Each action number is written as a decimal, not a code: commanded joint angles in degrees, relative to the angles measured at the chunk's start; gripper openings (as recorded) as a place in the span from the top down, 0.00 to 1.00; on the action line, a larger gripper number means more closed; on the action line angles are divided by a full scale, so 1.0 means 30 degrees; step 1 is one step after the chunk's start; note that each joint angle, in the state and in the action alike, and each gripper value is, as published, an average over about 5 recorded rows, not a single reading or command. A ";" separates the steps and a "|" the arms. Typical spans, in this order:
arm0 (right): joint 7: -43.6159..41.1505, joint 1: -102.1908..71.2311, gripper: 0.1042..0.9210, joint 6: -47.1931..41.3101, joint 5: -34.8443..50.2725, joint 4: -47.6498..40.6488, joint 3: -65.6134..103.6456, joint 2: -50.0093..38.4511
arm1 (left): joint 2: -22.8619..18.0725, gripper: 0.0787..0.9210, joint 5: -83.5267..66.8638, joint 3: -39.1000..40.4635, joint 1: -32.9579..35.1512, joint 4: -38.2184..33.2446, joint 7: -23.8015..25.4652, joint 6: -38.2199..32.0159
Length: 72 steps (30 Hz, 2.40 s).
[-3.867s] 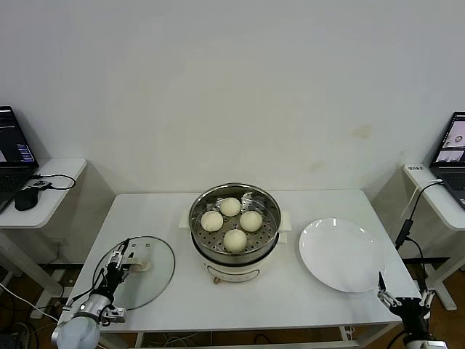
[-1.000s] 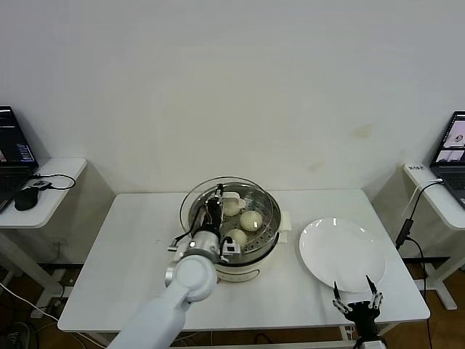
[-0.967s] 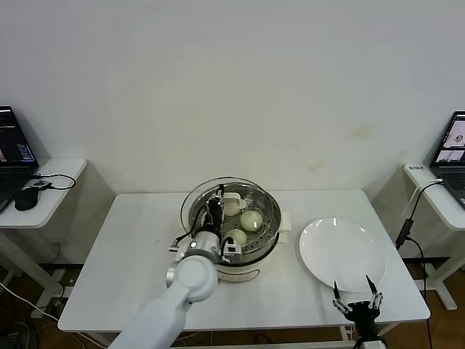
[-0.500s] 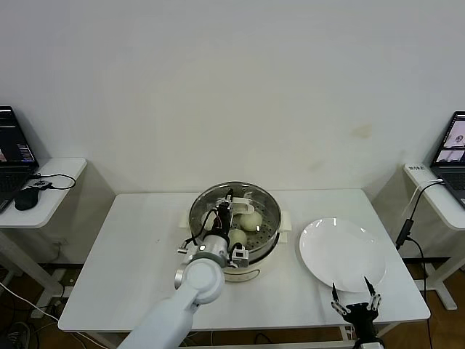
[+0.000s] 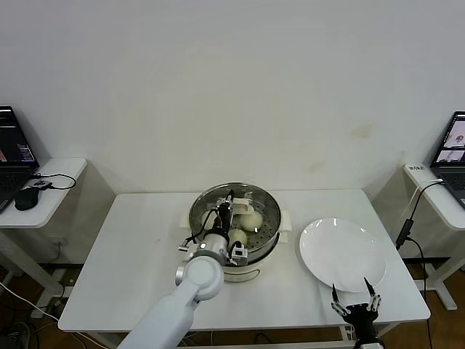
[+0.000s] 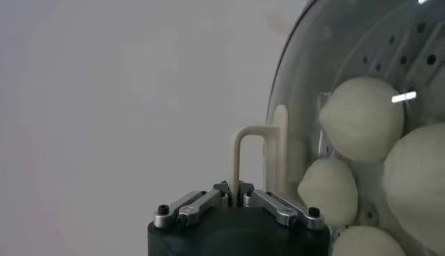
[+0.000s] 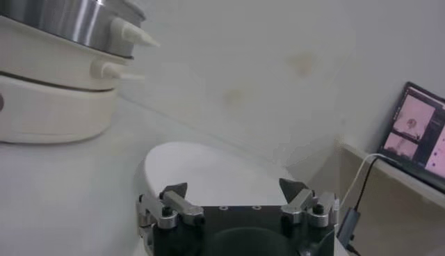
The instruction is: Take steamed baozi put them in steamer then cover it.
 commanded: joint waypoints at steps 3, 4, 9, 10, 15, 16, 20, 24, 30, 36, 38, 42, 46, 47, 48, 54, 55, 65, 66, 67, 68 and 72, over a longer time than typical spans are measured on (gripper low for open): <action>-0.0058 -0.0002 0.12 0.0080 0.0002 -0.0129 -0.0021 -0.0069 | -0.0297 0.92 -0.0040 -0.0082 -0.0041 0.0489 -0.0234 -0.0229; -0.0062 -0.0003 0.12 0.0089 0.0002 -0.0135 -0.0021 -0.0082 | -0.0336 0.92 -0.0045 -0.0111 -0.0017 0.0451 -0.0282 -0.0225; -0.0077 0.0016 0.12 0.0089 -0.0030 -0.0158 -0.0062 -0.0072 | -0.0304 0.90 -0.0141 -0.0199 0.0221 -0.0191 -0.0345 -0.0155; -0.0081 0.0024 0.12 0.0084 -0.0051 -0.0162 -0.0084 -0.0045 | -0.0246 0.88 -0.0184 -0.0239 0.0317 -0.0421 -0.0353 -0.0142; -0.0083 -0.0023 0.12 0.0107 -0.0188 -0.0163 -0.0161 0.0093 | 0.0286 0.71 -0.0438 -0.0625 0.1212 -0.2154 -0.0455 -0.0121; -0.0082 -0.0049 0.12 0.0119 -0.0215 -0.0162 -0.0162 0.0109 | 0.0426 0.68 -0.0499 -0.0757 0.1527 -0.2611 -0.0508 -0.0126; -0.0069 -0.0153 0.12 0.0191 -0.0306 -0.0144 -0.0153 0.0151 | 0.1066 0.54 -0.0905 -0.1429 0.3310 -0.4671 -0.0858 -0.0194; -0.0058 -0.0220 0.12 0.0240 -0.0367 -0.0143 -0.0149 0.0180 | 0.1794 0.40 -0.2245 -0.2317 0.5610 -0.7128 -0.1468 -0.0479; -0.0066 -0.0400 0.12 0.0445 -0.0391 -0.0197 -0.0085 0.0152 | 0.2616 0.20 -0.5526 -0.4889 1.0431 -1.0733 -0.3281 -0.2108; -0.0122 -0.0654 0.12 0.0697 -0.0230 -0.0015 -0.0098 0.0099 | 0.2484 0.12 -1.4208 -0.8488 1.5445 -1.1280 -0.6954 -0.6922; -0.0198 -0.0775 0.12 0.0797 -0.0082 0.0140 -0.0109 0.0036 | 0.1853 0.12 -1.7637 -1.0106 1.6806 -1.0754 -0.7647 -0.9259; -0.0555 -0.1116 0.12 0.0985 0.0844 0.0573 -0.0111 -0.0485 | 0.0516 0.12 -2.2586 -1.1760 1.8772 -1.0319 -0.8626 -1.0618; -0.1267 -0.1797 0.12 0.0773 0.2975 0.1442 -0.0534 -0.1549 | 0.0037 0.12 -2.6098 -1.2104 2.0052 -1.0261 -0.8992 -1.1118; -0.1444 -0.2004 0.12 0.0625 0.3554 0.1700 -0.0686 -0.1802 | -0.0057 0.12 -2.6498 -1.2121 2.0315 -1.0203 -0.9015 -1.1555; -0.1665 -0.2214 0.12 0.0416 0.4148 0.1946 -0.0841 -0.2085 | -0.0220 0.12 -2.6767 -1.2131 2.0530 -1.0104 -0.9023 -1.2046; -0.2470 -0.2825 0.12 -0.0352 0.5832 0.2774 -0.1317 -0.2958 | -0.1412 0.12 -2.6770 -1.2156 2.0740 -0.8417 -0.8921 -1.3528; -0.2519 -0.2869 0.12 -0.0410 0.5907 0.2896 -0.1365 -0.2994 | -0.1468 0.12 -2.6766 -1.2206 2.0684 -0.8043 -0.8898 -1.3655; -0.2599 -0.2988 0.12 -0.0102 0.5110 0.3143 -0.1719 -0.2672 | -0.1166 0.12 -2.6295 -1.3341 2.0600 -0.6011 -0.6574 -1.4492; -0.2625 -0.3006 0.12 -0.0159 0.5236 0.3213 -0.1806 -0.2644 | -0.1175 0.12 -2.6318 -1.3339 2.0571 -0.5925 -0.6579 -1.4505; -0.2651 -0.3025 0.12 -0.0241 0.5372 0.3290 -0.1896 -0.2612 | -0.1187 0.12 -2.6348 -1.3322 2.0537 -0.5878 -0.6599 -1.4520; -0.2697 -0.3055 0.12 -0.0353 0.5487 0.3377 -0.1999 -0.2577 | -0.1196 0.12 -2.6391 -1.3306 2.0507 -0.5865 -0.6625 -1.4534; -0.2793 -0.3205 0.12 -0.0864 0.5450 0.3683 -0.2341 -0.2425 | -0.1166 0.12 -2.6634 -1.3358 2.0314 -0.5940 -0.6691 -1.4514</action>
